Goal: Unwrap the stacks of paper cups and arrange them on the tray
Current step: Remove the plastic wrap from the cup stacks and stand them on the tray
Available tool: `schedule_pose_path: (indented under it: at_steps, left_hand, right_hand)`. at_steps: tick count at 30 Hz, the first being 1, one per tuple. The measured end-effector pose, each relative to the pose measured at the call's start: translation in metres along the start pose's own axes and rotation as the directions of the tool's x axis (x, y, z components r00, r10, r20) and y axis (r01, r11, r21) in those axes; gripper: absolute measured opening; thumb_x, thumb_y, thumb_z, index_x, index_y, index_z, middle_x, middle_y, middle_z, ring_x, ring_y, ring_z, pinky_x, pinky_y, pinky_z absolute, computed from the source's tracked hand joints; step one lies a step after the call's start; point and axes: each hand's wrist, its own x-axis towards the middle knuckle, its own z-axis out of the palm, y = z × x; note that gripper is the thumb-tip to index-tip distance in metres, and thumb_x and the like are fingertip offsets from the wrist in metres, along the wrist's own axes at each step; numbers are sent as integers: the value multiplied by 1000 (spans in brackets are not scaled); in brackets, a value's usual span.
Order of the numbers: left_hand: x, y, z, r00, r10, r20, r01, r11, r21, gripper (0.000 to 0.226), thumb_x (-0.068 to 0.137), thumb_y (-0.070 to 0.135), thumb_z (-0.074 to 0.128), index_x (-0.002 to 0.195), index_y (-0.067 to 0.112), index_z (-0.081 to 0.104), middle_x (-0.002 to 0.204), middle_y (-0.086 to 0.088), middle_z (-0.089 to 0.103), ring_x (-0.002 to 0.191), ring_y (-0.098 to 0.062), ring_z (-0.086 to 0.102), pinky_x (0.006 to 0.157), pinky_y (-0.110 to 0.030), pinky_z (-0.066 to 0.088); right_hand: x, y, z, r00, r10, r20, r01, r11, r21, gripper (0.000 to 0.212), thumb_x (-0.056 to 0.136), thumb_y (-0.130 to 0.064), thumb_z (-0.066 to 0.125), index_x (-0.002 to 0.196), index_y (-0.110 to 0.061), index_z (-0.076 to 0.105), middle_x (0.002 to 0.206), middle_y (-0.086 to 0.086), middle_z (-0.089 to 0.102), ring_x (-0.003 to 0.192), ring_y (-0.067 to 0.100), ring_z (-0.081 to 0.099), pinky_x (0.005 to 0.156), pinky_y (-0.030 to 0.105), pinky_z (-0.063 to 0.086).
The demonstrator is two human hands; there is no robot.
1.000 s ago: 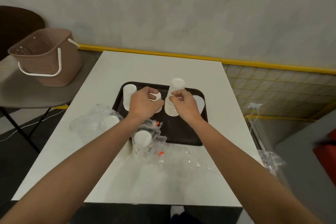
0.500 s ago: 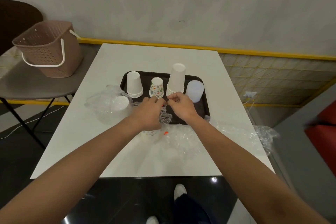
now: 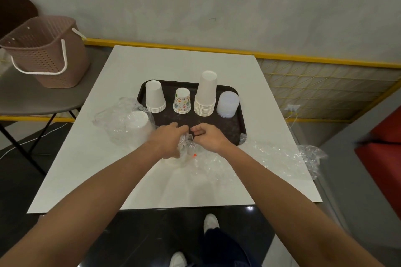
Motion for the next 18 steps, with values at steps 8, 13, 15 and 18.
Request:
schedule_pose_path:
  at_steps: [8, 13, 15, 18]
  left_hand:
    - [0, 1, -33, 993, 22, -116, -32, 996, -86, 62, 69, 31, 78, 121, 22, 44, 96, 1, 43, 102, -26, 55, 74, -30, 38]
    - [-3, 3, -65, 982, 32, -186, -53, 993, -108, 65, 69, 32, 79, 123, 19, 45, 94, 0, 44, 87, -21, 47, 71, -29, 36]
    - [-4, 2, -80, 976, 34, -215, -63, 989, -130, 69, 68, 34, 80, 125, 18, 44, 98, -3, 51, 88, -20, 47, 72, -30, 38]
    - [-4, 1, -97, 967, 21, -253, -76, 975, -210, 73, 67, 38, 82, 126, 20, 43, 104, 1, 56, 90, -18, 49, 71, -31, 40]
  right_hand:
    - [13, 8, -3, 996, 69, -64, -58, 986, 158, 34, 94, -27, 52, 124, -11, 57, 127, 8, 60, 117, 22, 55, 105, 37, 42]
    - [19, 6, -6, 972, 233, 30, -222, 866, 449, 46, 97, -38, 46, 132, -8, 50, 133, 11, 55, 119, 26, 54, 99, 34, 45]
    - [18, 7, -6, 973, 223, 63, -224, 829, 513, 47, 99, -38, 42, 135, -9, 48, 134, 11, 54, 120, 27, 53, 99, 35, 44]
    - [12, 6, -9, 976, 195, 100, -214, 738, 640, 41, 99, -39, 39, 127, -12, 52, 127, 12, 57, 116, 28, 56, 97, 37, 46]
